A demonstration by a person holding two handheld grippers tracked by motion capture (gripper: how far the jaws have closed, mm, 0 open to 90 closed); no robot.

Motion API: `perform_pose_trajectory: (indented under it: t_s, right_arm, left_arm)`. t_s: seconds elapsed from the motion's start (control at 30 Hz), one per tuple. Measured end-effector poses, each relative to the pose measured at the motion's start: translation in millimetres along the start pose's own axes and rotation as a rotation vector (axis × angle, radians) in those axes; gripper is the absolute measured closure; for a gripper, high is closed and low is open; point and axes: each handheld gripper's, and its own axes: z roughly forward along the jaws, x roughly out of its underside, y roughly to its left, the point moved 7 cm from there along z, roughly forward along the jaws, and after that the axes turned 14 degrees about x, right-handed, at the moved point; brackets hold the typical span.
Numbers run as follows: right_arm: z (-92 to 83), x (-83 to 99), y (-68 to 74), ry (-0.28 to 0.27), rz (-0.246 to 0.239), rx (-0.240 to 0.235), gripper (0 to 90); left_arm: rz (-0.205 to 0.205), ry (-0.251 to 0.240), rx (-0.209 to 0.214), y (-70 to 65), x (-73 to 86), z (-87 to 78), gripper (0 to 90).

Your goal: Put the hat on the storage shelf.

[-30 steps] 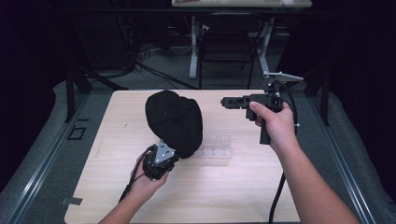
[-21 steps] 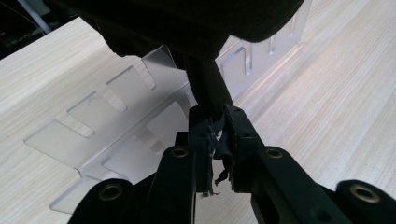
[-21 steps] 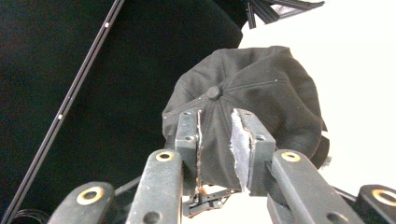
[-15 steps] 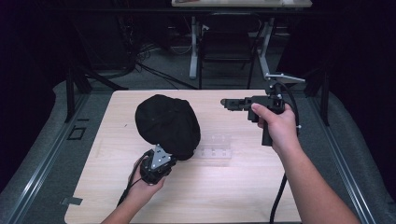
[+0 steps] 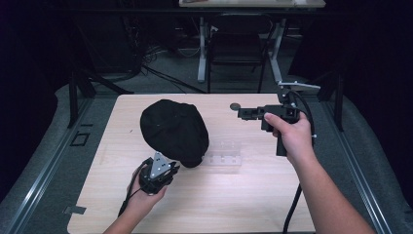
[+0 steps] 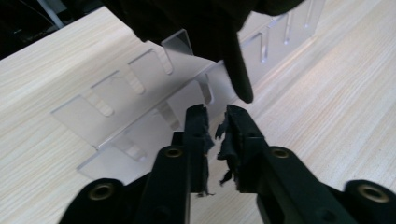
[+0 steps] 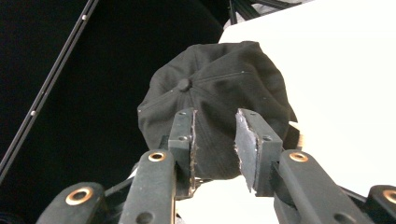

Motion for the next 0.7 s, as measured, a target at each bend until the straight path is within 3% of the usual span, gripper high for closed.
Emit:
perform_pose_trajectory:
  t_s: [0.13, 0.27, 0.4, 0.6, 0.7]
  right_arm:
    - [-2.4, 2.3, -4.6, -0.01, 0.0, 0.017, 66.0]
    - [-6.2, 6.6, -8.2, -0.026, -0.045, 0.067, 61.5]
    - [-8.8, 13.8, -11.7, -0.041, -0.077, 0.097, 57.8]
    - [-9.9, 26.9, -30.0, -0.064, -0.159, 0.229, 54.5]
    - [-9.0, 35.3, -39.7, -0.068, -0.172, 0.265, 54.0]
  left_arm:
    - [-0.018, -0.02, -0.011, 7.0, 2.8, -9.8, 61.4]
    - [-0.045, -0.018, -0.035, 15.9, 11.0, -21.5, 51.2]
    - [-0.085, -0.01, -0.059, 27.7, 23.3, -34.3, 47.4]
    - [-0.157, -0.045, -0.073, 42.3, 43.2, -50.1, 46.8]
    - [-0.201, -0.047, -0.072, 48.6, 53.1, -52.1, 47.0]
